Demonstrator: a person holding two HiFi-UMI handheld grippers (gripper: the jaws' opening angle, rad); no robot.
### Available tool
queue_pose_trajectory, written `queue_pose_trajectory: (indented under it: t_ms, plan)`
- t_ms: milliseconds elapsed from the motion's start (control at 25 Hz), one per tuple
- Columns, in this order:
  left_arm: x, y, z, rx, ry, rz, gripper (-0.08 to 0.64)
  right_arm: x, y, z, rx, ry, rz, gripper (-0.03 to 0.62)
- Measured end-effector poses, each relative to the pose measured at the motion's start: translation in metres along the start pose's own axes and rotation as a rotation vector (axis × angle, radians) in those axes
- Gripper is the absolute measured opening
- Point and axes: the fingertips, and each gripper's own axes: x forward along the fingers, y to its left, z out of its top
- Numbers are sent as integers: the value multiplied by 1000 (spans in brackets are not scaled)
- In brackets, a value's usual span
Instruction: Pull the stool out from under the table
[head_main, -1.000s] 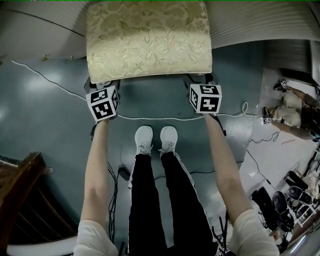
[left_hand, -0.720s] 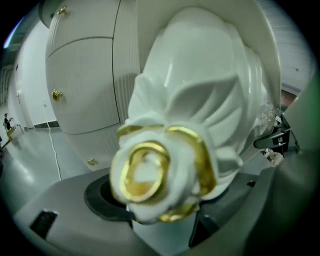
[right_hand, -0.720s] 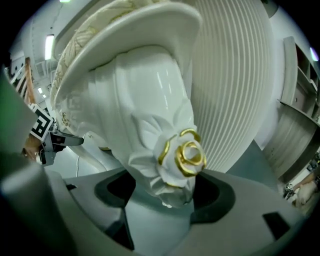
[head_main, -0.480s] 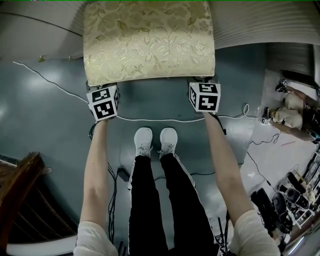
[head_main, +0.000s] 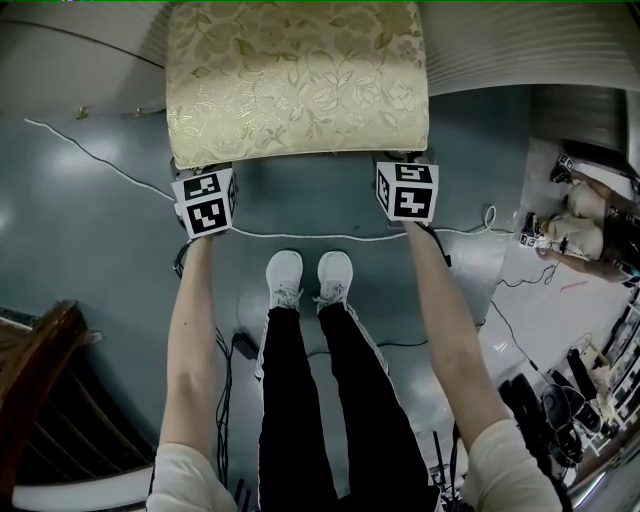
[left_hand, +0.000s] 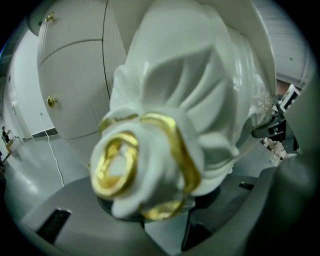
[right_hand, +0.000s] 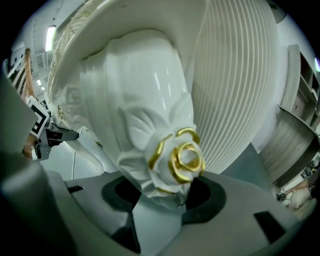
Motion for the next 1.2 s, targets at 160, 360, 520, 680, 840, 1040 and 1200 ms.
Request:
queue_pose_trajectory:
  t_ms: [160, 360, 520, 680, 840, 1040, 1200]
  plan:
    - [-2, 1, 1, 19, 18, -3, 219, -2, 2, -2, -2, 29, 1, 223]
    - [-5, 1, 0, 21, 36, -5, 219, -2, 2, -2, -8, 57, 8, 224]
    - [-5, 2, 1, 32, 40, -10, 219, -4, 4, -3, -7, 69, 10, 224]
    - [-6, 3, 1, 45, 48, -17, 219, -6, 5, -5, -3, 80, 5, 223]
    - [-6, 3, 1, 53, 55, -28, 219, -7, 6, -6, -4, 92, 3, 222]
    - [-9, 6, 6, 78, 63, -40, 220, -12, 11, -7, 7, 97, 10, 222]
    - [-10, 11, 5, 103, 94, -49, 221, -13, 16, -10, 30, 116, 17, 222]
